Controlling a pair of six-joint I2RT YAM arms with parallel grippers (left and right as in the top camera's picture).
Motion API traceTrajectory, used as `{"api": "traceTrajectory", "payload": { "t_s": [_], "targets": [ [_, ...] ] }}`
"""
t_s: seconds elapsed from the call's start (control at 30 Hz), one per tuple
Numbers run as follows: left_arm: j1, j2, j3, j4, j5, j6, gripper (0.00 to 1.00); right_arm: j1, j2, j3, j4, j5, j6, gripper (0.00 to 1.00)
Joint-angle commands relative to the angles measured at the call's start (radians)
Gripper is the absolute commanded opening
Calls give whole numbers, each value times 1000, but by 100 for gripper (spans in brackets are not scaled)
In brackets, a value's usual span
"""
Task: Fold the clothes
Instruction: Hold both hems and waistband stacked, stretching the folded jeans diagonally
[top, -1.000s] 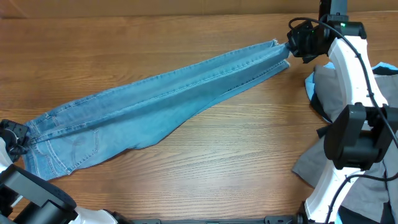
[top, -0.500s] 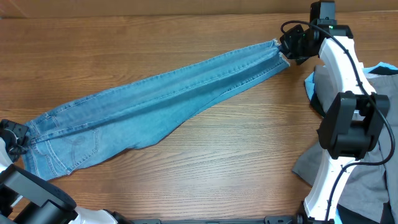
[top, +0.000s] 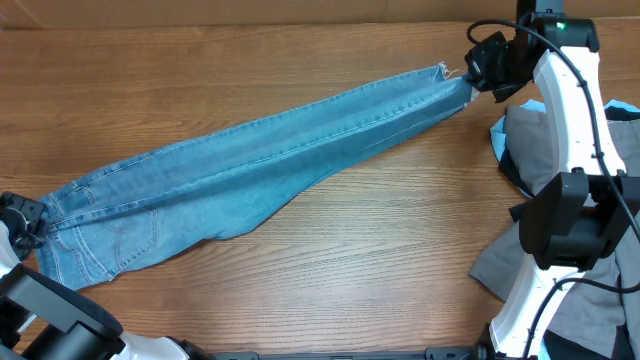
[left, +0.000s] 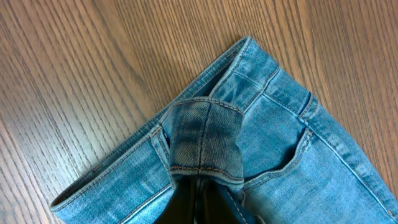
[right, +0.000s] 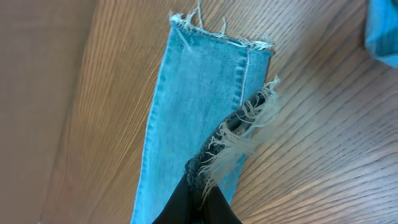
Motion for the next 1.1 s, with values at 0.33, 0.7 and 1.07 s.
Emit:
{"api": "traceTrajectory", "payload": {
  "t_s": [0.33,0.7,1.07],
  "targets": [
    [6,6,25,12,-51,-16,4,-30,-51,62,-27,60,-23,4],
    [6,6,25,8,-51,-16,4,-31,-142,65,-30,-17,-97,4],
    [6,6,25,5,-51,-13,4,-30,-156,31,-53,19,-88,4]
  ]
}}
